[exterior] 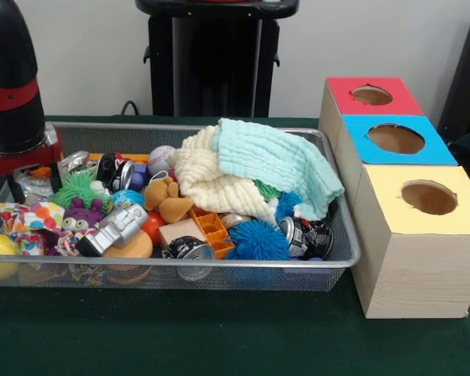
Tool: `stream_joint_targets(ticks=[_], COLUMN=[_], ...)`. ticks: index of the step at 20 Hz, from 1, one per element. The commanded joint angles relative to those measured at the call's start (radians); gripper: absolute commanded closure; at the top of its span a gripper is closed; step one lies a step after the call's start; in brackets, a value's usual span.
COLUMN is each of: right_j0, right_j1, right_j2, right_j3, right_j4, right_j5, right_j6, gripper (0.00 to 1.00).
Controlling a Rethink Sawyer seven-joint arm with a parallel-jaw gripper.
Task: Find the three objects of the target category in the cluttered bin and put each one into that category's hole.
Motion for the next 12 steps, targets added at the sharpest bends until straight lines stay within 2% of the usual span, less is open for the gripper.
stream_joint_targets(ticks=[1, 6, 8, 9, 12], right_j0=[0.013, 0.014, 0.012, 0.012, 0.004], right_j1=[0.018, 0.017, 0.016, 0.018, 0.028], right_j2=[-0.003, 0.000, 0.005, 0.012, 0.031], right_j3=[0.048, 0.031, 0.023, 0.018, 0.006], right_j4=[0.013, 0.005, -0.006, -0.024, -0.049], right_j5=[0.142, 0.186, 0.212, 0.227, 0.237], right_j6=[-0.254, -0.273, -0.315, -0.370, -0.457], gripper=[0.00, 0.00, 0.00, 0.00, 0.00])
